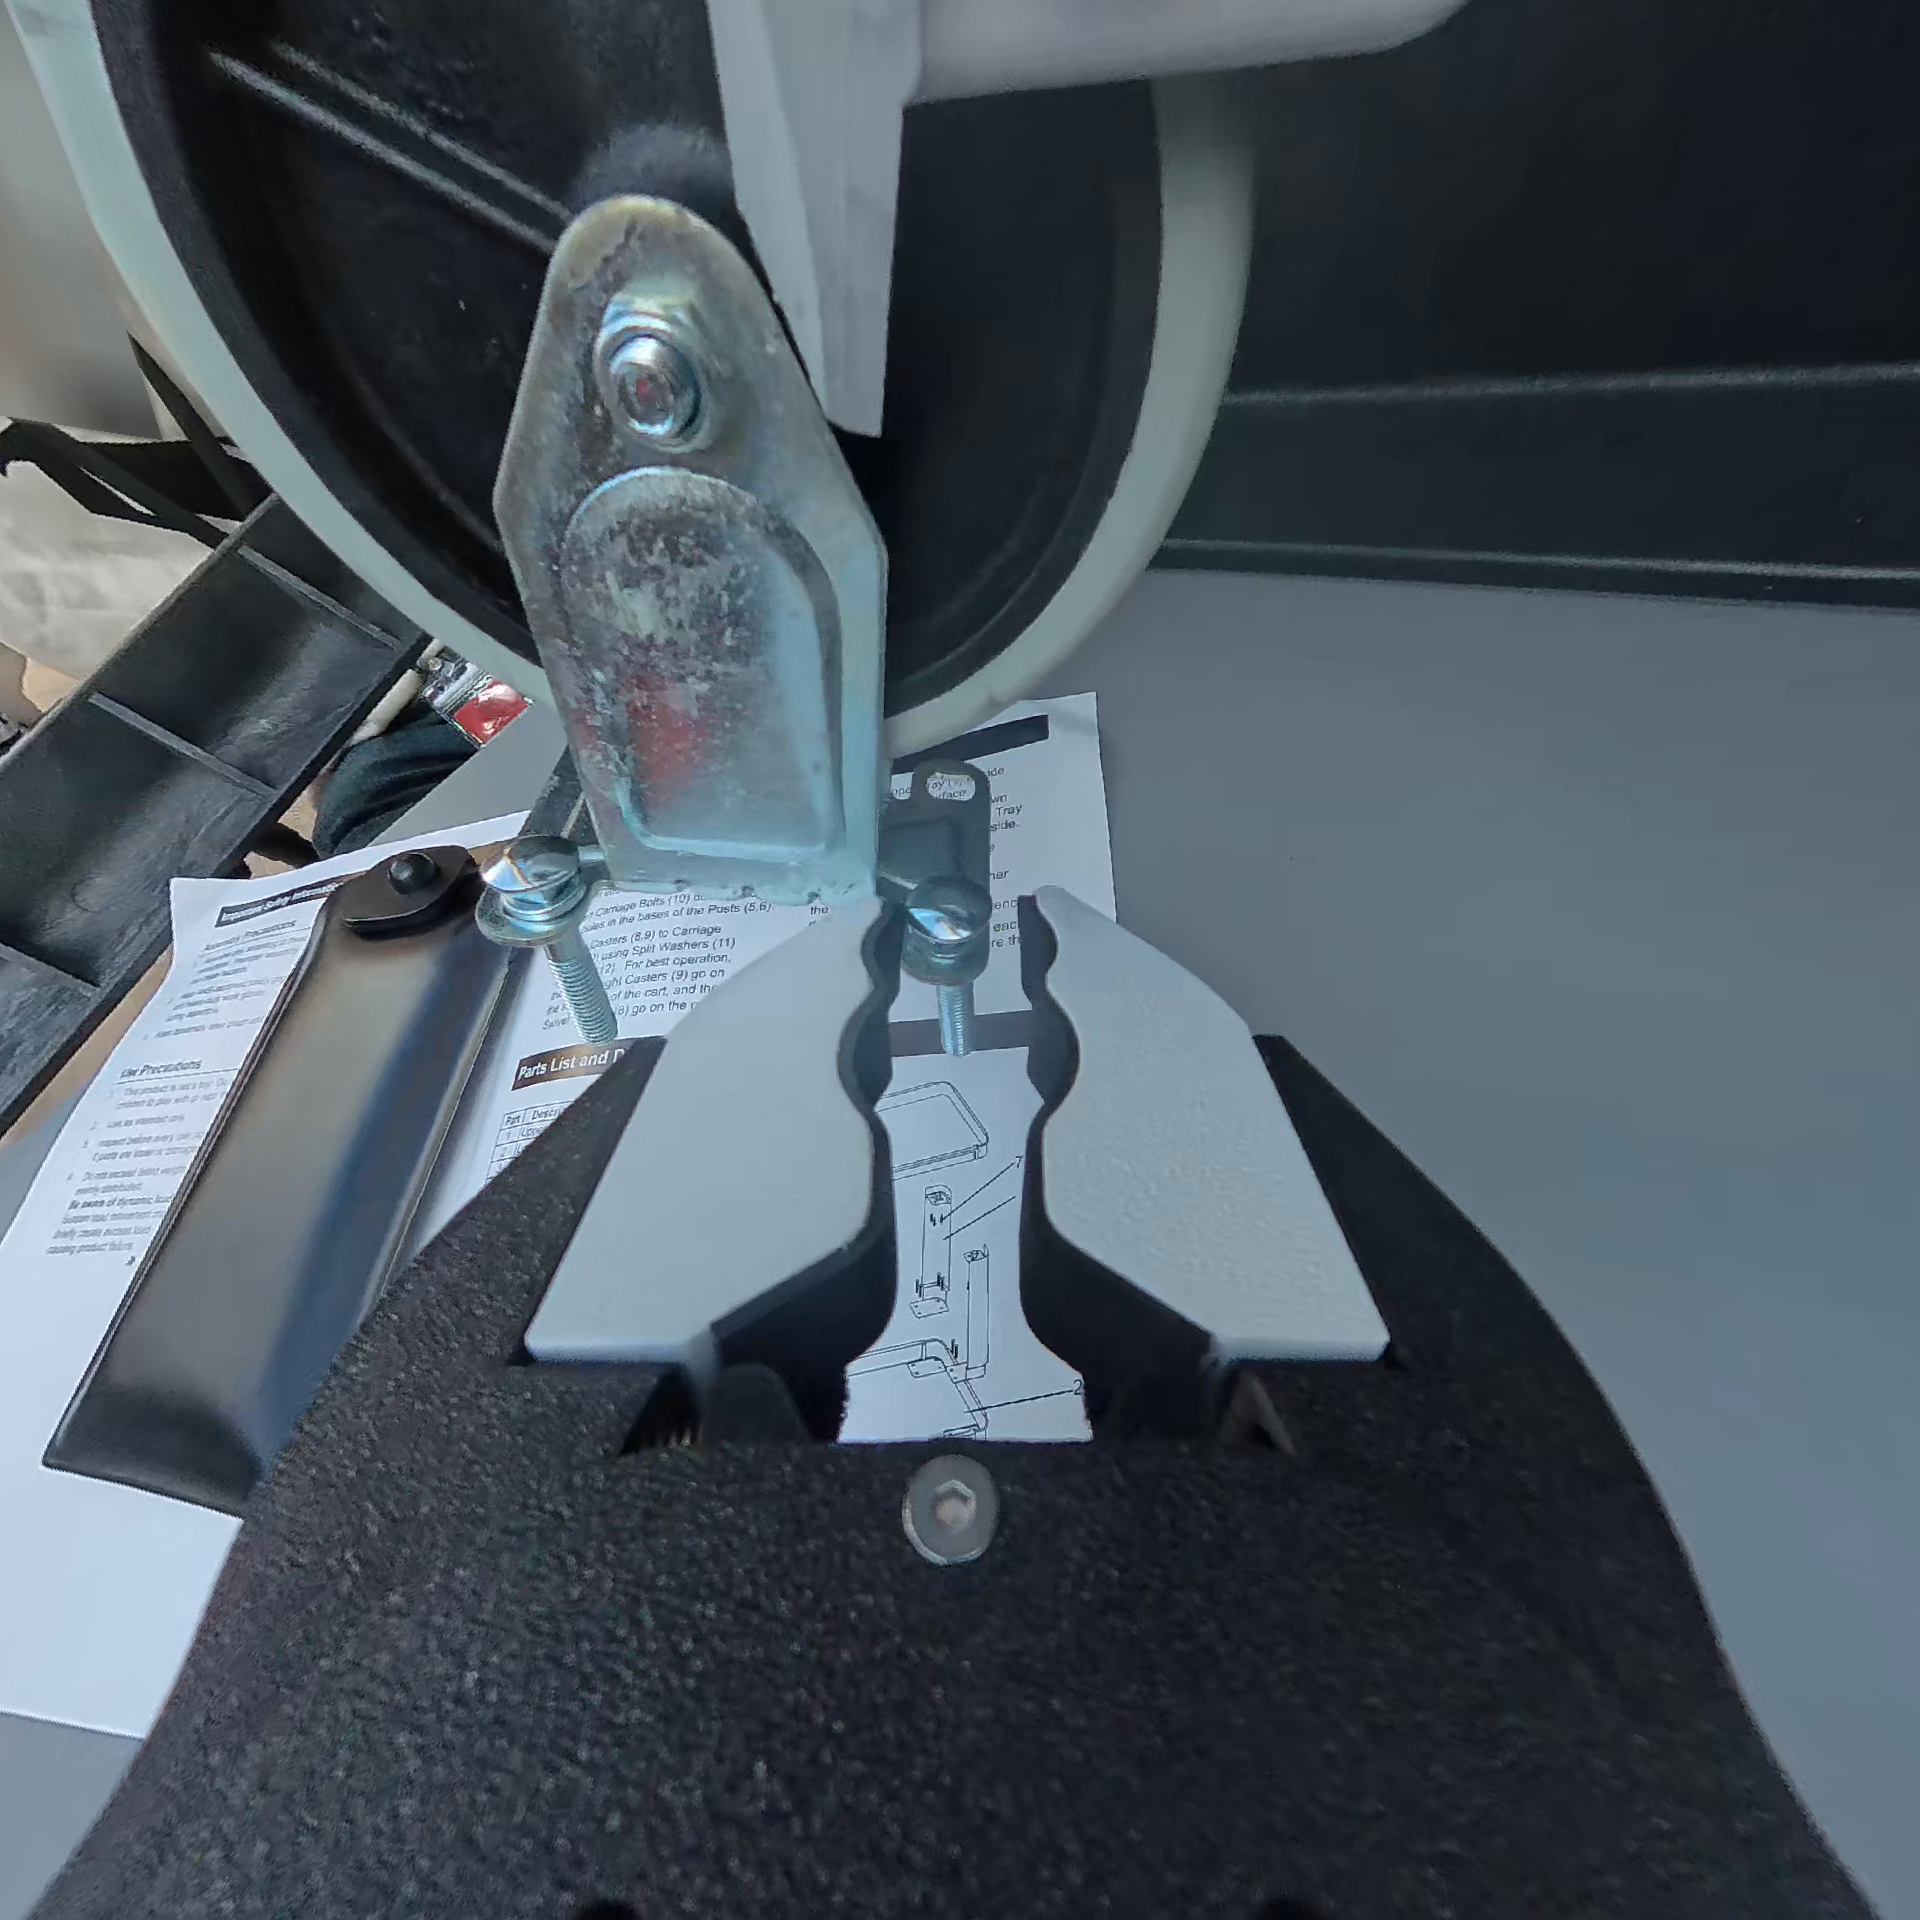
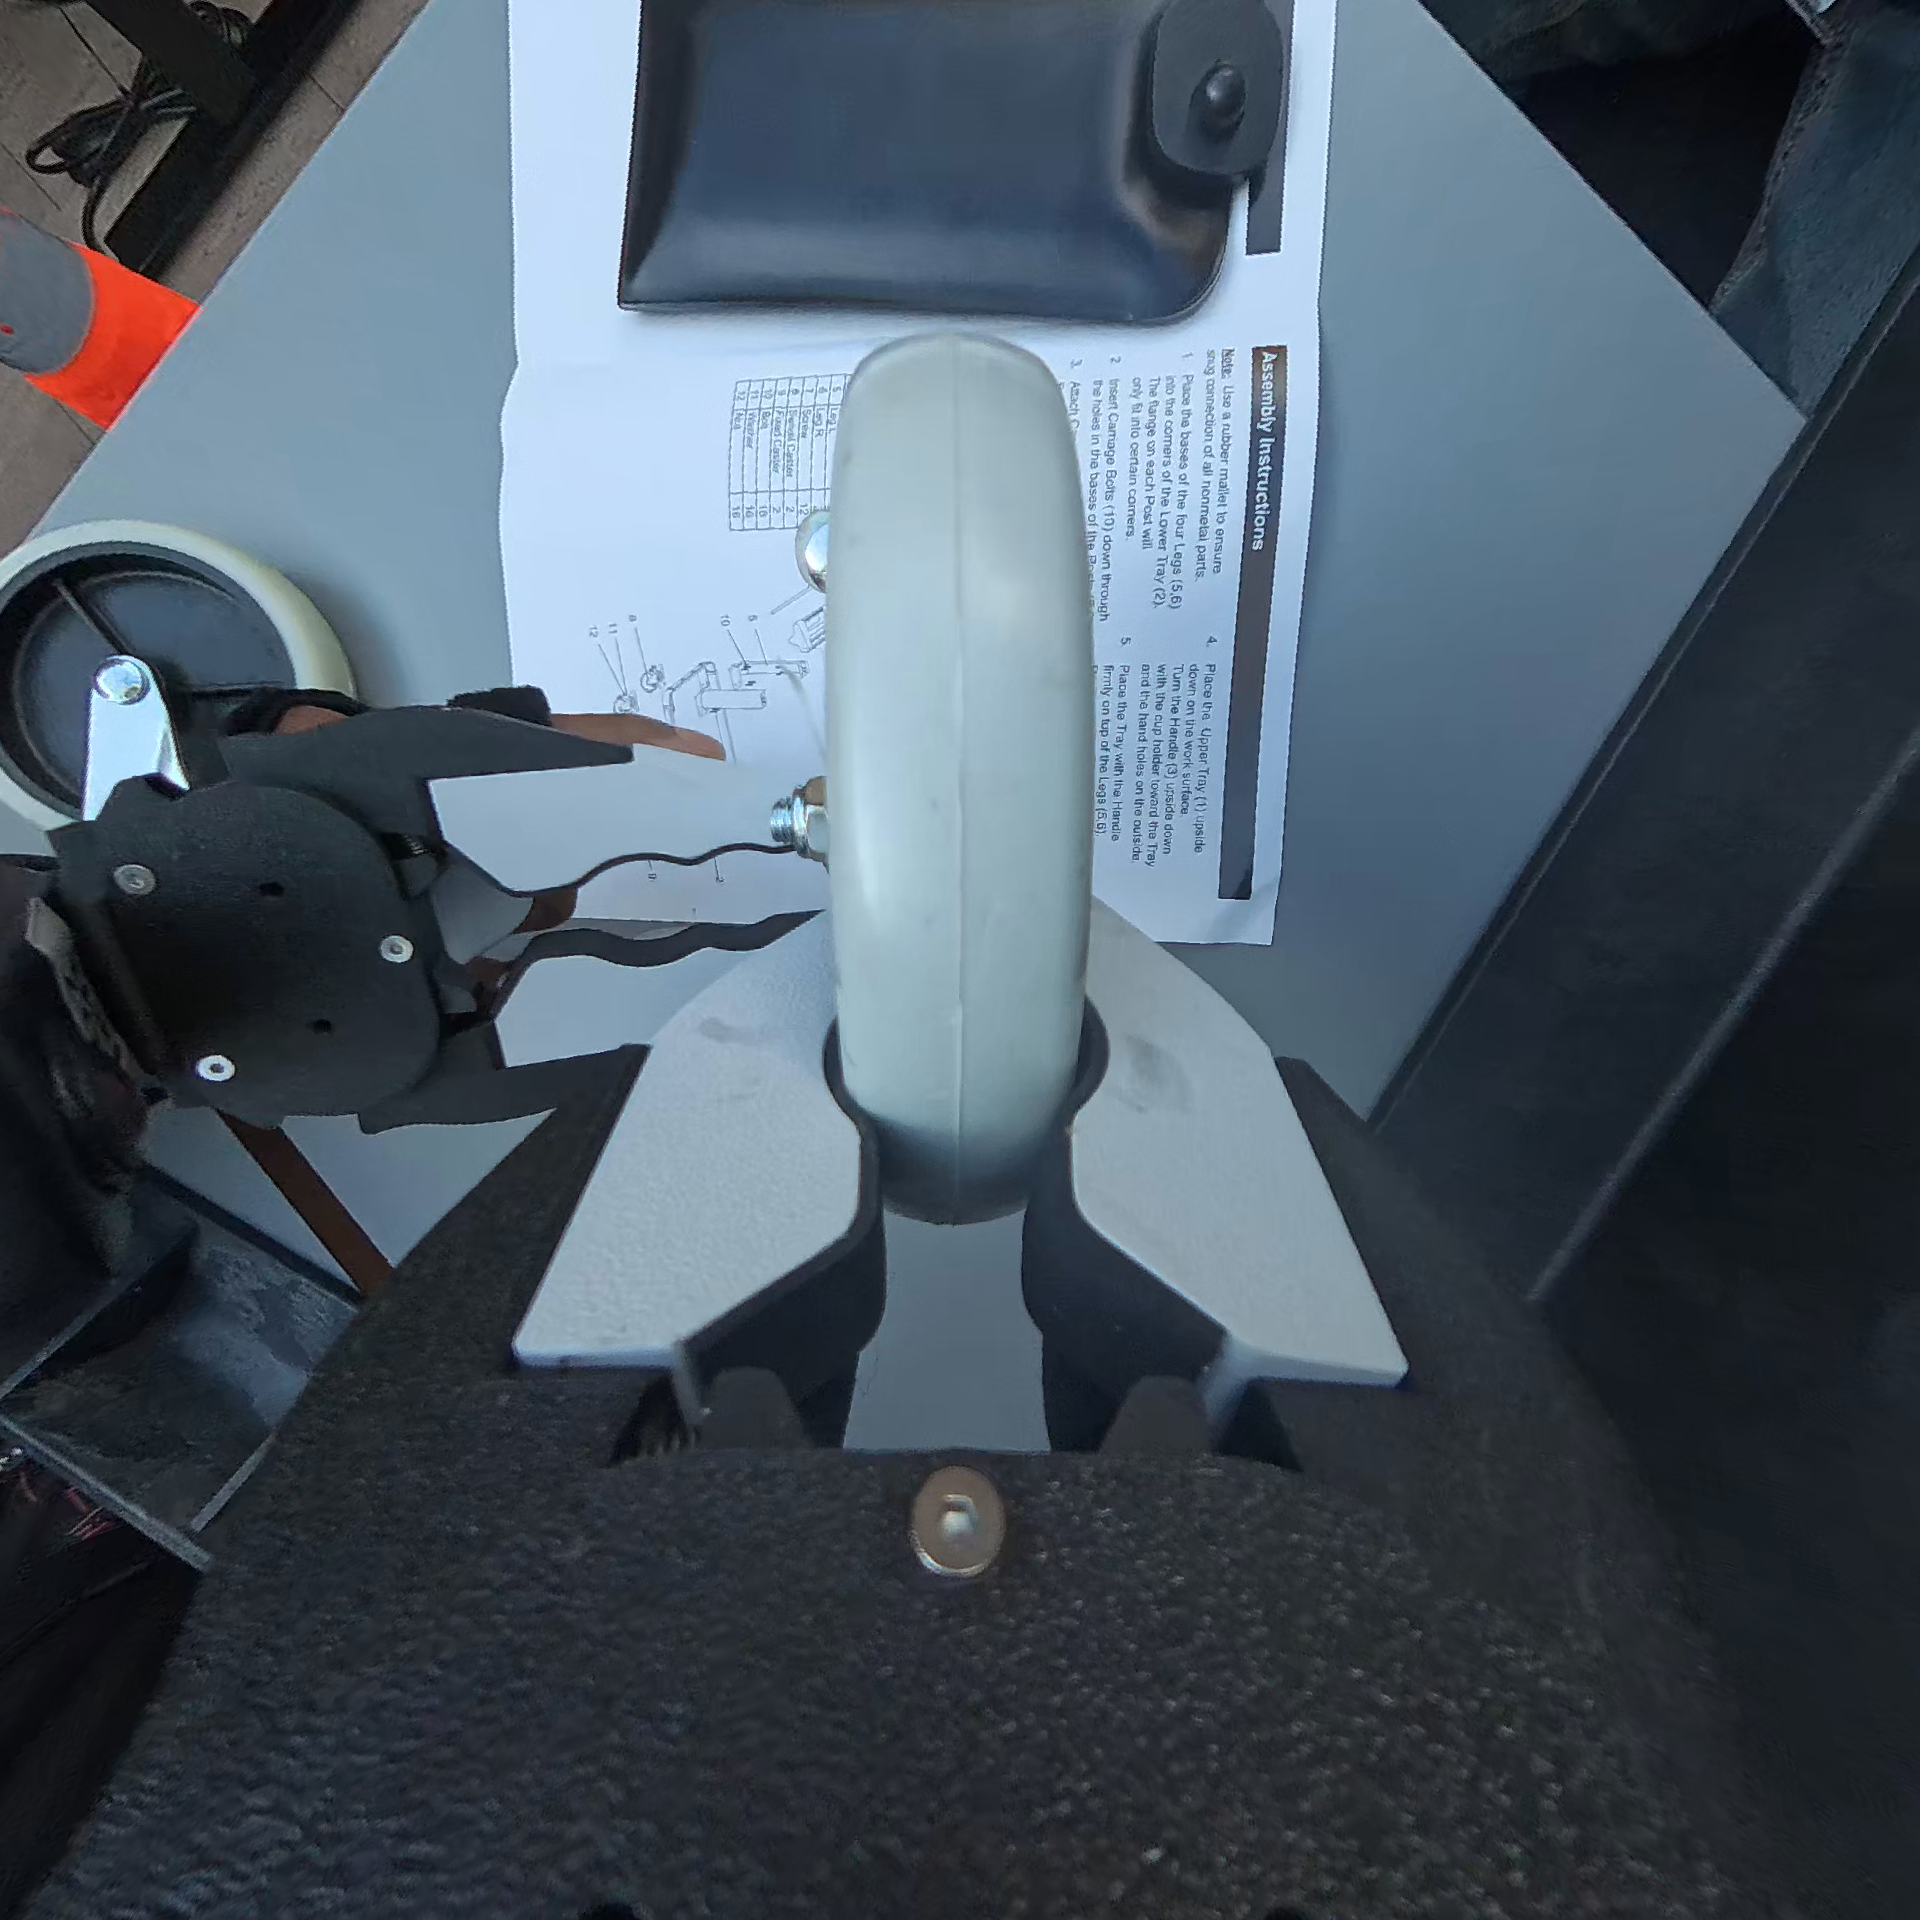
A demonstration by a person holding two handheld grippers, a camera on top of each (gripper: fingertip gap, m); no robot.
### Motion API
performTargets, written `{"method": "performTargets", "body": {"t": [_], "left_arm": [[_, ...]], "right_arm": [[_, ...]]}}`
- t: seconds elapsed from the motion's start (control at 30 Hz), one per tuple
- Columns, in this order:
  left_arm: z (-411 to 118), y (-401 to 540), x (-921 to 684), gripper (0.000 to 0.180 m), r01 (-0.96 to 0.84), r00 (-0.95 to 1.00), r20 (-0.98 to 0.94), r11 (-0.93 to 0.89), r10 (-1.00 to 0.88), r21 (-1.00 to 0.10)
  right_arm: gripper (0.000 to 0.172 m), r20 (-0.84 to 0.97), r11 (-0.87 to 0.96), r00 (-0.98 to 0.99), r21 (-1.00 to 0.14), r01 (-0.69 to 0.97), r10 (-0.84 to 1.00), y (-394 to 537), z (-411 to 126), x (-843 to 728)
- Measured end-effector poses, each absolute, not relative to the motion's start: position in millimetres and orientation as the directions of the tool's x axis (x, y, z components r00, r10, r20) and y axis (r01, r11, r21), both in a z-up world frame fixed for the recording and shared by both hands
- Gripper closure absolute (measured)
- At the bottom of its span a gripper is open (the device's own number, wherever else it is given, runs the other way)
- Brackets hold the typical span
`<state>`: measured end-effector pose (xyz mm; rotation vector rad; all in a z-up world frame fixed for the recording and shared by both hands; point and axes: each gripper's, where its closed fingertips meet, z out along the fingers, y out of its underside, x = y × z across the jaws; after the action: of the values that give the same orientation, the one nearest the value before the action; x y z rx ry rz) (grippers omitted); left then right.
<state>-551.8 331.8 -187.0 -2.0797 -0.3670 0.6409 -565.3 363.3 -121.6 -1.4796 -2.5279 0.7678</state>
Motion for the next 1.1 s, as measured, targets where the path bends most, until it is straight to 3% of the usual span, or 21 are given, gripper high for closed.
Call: {"method": "performTargets", "body": {"t": [0.73,1.1], "left_arm": [[-200,325,-554,0.162,0.013,0.777,-0.383,-0.622,0.499,-0.783],[-189,324,-546,0.148,0.047,0.796,-0.323,-0.584,0.512,-0.811]], "right_arm": [[0.143,-0.143,0.397,-0.524,-0.498,0.771,0.839,364,-121,-560],[0.143,-0.148,0.400,-0.524,-0.484,0.778,0.839,366,-127,-558]]}}
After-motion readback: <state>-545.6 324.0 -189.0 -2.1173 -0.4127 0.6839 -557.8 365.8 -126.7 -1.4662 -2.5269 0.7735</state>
